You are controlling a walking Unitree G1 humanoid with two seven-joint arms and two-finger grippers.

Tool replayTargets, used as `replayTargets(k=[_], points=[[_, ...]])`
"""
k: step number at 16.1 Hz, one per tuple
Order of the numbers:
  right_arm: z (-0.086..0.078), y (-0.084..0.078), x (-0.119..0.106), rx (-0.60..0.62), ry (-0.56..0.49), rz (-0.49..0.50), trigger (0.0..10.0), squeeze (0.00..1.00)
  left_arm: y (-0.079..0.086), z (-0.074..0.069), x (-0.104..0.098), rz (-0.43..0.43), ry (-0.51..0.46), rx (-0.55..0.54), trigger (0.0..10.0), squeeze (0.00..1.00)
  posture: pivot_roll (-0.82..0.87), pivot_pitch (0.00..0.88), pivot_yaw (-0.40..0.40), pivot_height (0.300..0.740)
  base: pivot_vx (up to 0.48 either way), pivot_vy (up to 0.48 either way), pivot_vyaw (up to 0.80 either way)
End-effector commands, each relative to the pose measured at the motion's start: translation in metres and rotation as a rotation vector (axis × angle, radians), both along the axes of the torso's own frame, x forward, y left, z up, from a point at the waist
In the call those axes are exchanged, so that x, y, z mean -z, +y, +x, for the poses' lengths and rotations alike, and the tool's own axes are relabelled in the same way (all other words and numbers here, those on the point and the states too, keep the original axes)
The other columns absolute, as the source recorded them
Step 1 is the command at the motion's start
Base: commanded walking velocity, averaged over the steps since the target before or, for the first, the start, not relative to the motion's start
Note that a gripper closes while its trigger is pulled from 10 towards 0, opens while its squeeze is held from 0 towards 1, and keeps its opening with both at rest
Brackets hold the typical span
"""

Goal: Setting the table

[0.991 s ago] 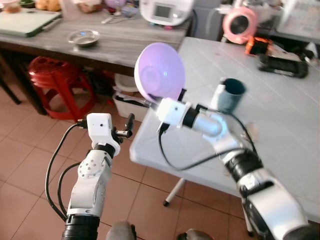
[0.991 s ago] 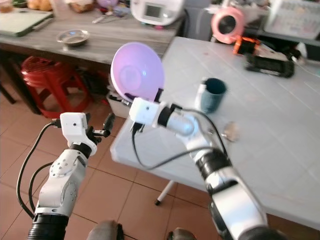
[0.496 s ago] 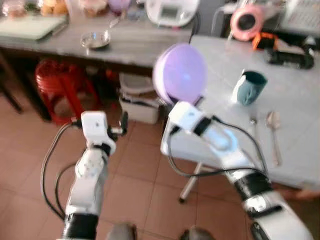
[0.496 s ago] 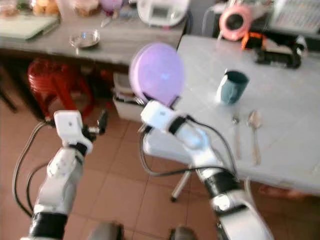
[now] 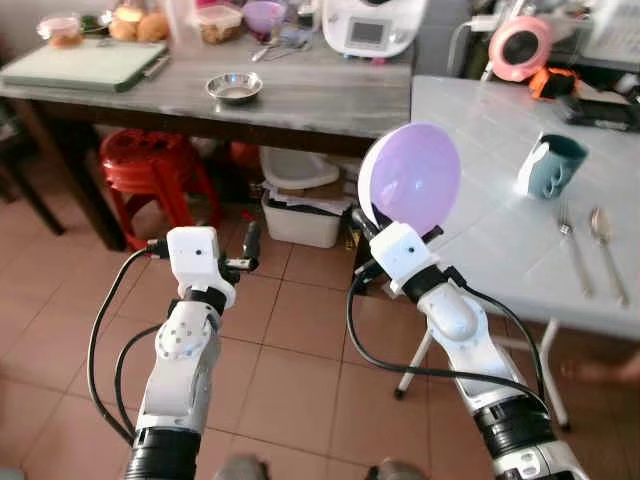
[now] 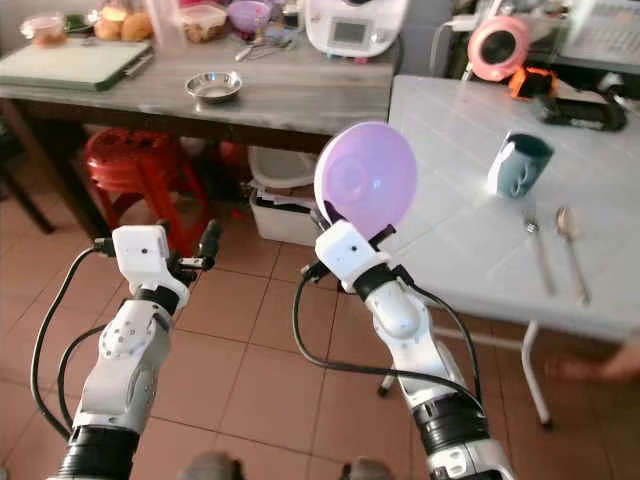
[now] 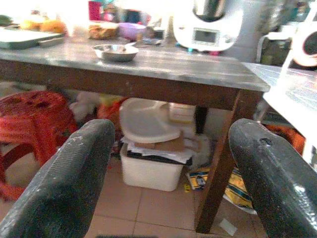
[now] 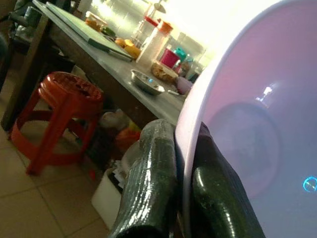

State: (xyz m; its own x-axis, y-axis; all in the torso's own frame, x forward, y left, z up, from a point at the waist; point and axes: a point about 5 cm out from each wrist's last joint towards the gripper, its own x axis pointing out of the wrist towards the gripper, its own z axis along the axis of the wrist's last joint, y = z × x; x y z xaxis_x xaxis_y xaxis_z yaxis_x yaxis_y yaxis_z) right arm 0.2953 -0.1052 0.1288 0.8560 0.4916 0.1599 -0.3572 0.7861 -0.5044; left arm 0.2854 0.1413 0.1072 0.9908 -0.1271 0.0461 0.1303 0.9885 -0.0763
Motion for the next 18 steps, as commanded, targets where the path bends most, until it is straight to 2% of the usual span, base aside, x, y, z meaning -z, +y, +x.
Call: replayTargets(k=[1, 8, 11, 16, 18], points=[[0.002, 0.007, -0.017, -0.021, -0.059, 0.027, 10.0, 0.0, 0.005, -0.001, -0.004, 0.013, -0.019, -0.013, 10.0, 0.0, -0.01, 0.0, 0.001, 0.74, 0.48, 0.0, -0.43], [0.0, 0.006, -0.017, 0.012, -0.033, 0.032, 10.0, 0.0, -0.003, -0.001, -0.004, 0.006, -0.024, 0.026, 10.0, 0.0, -0.01, 0.0, 0.004, 0.74, 0.468, 0.0, -0.56], [-0.003, 0.009, -0.013, 0.009, -0.016, 0.039, 10.0, 0.0, -0.005, -0.002, -0.002, -0.01, -0.015, 0.028, 10.0, 0.0, -0.01, 0.0, 0.003, 0.74, 0.456, 0.0, 0.0], [-0.005, 0.01, -0.013, 0.004, -0.008, 0.034, 10.0, 0.0, -0.006, 0.0, -0.002, -0.015, -0.005, 0.028, 10.0, 0.0, -0.02, 0.0, 0.004, 0.74, 0.308, 0.358, 0.0], [-0.004, 0.009, -0.014, 0.008, -0.011, 0.033, 10.0, 0.0, -0.007, 0.0, -0.003, -0.015, -0.014, 0.036, 10.0, 0.0, -0.02, 0.0, 0.005, 0.74, 0.0, 0.435, 0.0]])
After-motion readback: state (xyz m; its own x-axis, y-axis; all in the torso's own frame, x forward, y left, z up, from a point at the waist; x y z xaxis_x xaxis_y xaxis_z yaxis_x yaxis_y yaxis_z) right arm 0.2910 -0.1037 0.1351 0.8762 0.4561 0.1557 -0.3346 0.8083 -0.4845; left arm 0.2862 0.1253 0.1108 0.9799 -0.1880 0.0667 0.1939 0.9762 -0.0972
